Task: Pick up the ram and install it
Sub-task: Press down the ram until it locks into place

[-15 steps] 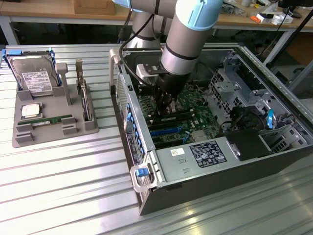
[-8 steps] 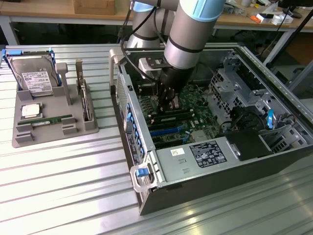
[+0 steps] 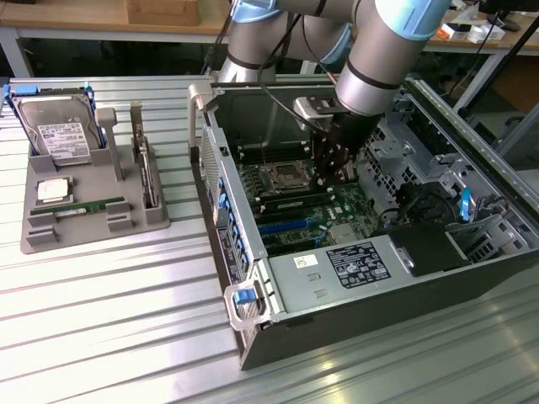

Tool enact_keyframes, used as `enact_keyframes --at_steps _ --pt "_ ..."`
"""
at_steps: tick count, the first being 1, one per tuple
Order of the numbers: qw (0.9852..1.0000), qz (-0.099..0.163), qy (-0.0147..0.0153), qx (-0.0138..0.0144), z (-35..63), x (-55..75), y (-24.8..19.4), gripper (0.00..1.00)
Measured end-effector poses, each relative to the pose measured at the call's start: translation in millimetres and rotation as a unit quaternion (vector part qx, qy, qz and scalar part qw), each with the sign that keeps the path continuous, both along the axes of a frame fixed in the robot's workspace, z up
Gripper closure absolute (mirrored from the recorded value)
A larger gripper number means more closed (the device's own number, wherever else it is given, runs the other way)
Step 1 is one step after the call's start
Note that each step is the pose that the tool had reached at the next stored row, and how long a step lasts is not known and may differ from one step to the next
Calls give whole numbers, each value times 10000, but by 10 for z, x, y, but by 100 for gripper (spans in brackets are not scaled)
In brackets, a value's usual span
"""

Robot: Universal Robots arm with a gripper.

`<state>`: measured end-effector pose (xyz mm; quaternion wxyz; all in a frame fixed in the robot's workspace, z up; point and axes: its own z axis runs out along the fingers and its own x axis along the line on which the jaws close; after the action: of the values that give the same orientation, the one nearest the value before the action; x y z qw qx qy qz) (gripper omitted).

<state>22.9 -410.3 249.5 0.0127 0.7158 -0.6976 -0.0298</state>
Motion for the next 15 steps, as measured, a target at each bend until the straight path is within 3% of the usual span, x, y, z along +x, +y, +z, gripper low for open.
enact_keyframes --at_steps 3,6,7,9,10,13,15 --pt "10000 0 9 0 0 189 0 90" --pt "10000 0 23 10 1 520 0 90" --pt "10000 0 23 12 36 572 0 90" --pt "10000 0 23 13 189 614 0 90" --pt "10000 0 23 15 354 623 0 90" --pt "10000 0 23 14 725 629 0 90" --pt "10000 0 23 15 805 629 0 90"
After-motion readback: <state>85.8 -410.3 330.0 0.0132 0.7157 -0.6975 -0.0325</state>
